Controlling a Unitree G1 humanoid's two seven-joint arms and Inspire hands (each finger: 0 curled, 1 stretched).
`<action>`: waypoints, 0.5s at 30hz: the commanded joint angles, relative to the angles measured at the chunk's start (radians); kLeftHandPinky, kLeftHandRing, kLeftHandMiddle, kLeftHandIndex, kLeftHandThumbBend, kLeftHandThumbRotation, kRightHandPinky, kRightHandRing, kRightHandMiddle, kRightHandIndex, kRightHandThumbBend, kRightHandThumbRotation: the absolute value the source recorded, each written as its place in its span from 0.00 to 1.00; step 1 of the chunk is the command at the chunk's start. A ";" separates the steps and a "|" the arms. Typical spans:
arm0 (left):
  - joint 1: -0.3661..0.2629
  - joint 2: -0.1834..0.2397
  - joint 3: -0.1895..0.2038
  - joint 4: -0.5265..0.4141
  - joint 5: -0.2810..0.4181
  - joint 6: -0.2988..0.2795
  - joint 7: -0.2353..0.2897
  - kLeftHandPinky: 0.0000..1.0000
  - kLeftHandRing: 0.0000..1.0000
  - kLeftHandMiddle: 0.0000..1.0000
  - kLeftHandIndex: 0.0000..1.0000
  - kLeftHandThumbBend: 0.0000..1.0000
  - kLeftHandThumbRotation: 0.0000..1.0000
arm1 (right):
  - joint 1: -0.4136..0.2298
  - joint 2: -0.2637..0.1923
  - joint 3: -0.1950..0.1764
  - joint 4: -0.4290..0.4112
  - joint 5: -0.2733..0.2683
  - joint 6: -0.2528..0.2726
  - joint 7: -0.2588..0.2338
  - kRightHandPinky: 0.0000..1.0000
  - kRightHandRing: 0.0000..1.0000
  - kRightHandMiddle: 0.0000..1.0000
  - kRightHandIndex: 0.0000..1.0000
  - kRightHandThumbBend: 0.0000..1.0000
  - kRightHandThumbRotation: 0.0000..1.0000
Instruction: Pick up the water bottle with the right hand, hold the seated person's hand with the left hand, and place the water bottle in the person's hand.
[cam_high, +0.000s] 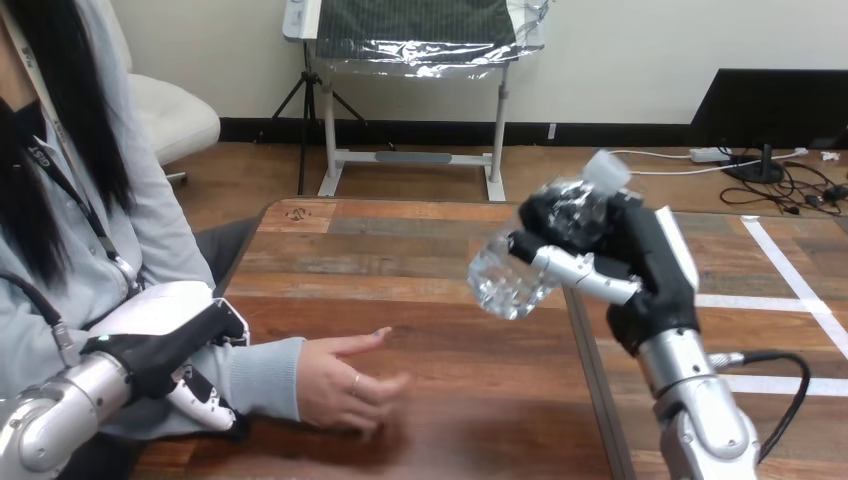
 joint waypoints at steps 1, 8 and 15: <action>-0.054 -0.002 0.017 -0.107 -0.031 0.006 -0.012 0.18 0.23 0.29 0.28 0.76 0.00 | -0.138 0.007 0.000 0.015 -0.001 -0.064 -0.001 0.33 0.40 0.49 0.48 0.68 0.00; -0.065 0.004 0.016 -0.132 -0.024 0.013 -0.036 0.19 0.24 0.29 0.28 0.77 0.00 | -0.158 0.014 0.000 0.057 0.001 -0.084 0.007 0.34 0.41 0.50 0.49 0.69 0.00; -0.071 0.010 0.018 -0.152 -0.023 0.016 -0.059 0.20 0.25 0.30 0.29 0.80 0.00 | -0.168 0.017 -0.002 0.079 -0.001 -0.089 0.008 0.36 0.42 0.50 0.49 0.71 0.00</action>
